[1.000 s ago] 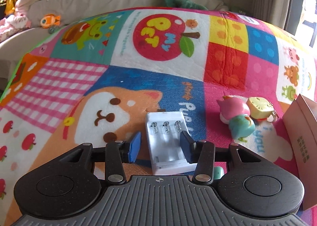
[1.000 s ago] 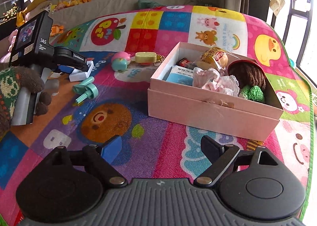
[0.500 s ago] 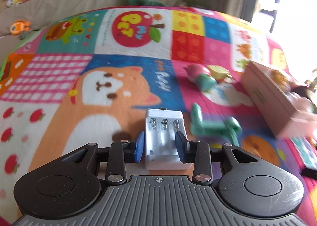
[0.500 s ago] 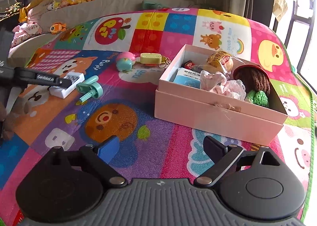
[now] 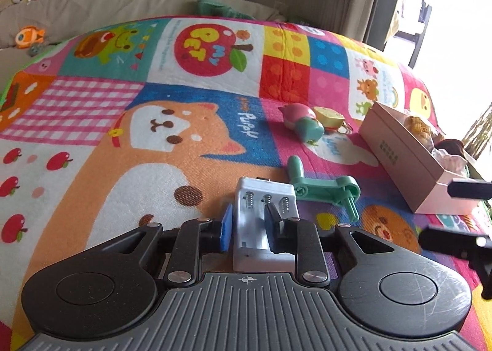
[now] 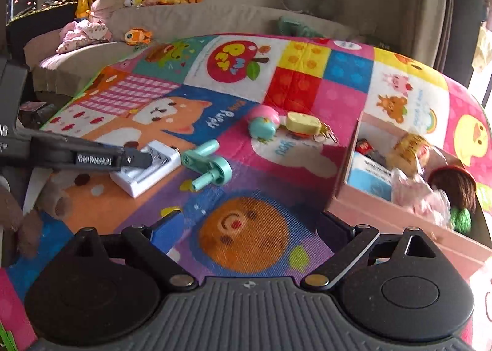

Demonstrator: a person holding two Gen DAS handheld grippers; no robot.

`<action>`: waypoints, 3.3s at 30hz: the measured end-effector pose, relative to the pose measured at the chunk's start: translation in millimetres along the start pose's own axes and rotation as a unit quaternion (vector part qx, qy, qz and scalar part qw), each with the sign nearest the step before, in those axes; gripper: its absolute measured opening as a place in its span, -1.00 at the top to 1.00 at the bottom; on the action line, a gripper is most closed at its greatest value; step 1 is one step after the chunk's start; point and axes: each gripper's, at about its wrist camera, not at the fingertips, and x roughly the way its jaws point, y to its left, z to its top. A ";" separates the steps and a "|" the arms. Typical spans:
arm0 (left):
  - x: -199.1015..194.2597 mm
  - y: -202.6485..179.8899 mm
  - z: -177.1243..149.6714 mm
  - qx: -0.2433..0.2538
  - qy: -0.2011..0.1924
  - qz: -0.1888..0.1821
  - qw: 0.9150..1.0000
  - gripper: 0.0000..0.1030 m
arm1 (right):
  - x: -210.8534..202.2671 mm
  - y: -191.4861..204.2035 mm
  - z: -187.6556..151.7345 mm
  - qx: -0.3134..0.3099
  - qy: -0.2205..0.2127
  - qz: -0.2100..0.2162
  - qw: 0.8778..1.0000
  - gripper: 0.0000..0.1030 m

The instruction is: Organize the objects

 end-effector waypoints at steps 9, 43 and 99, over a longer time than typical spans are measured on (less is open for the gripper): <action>-13.8 9.4 -4.3 -0.013 0.007 -0.038 0.999 0.50 | 64.0 24.9 57.0 -0.062 0.029 0.030 0.997 -0.26; -17.7 19.9 -11.1 -0.042 0.005 -0.053 0.998 0.50 | -1.8 -46.8 -32.1 -0.002 0.104 -0.023 0.994 0.51; 23.9 -72.9 26.0 -0.021 0.188 -0.095 0.977 0.24 | 0.6 -94.1 -68.5 0.147 0.031 -0.012 0.989 -1.00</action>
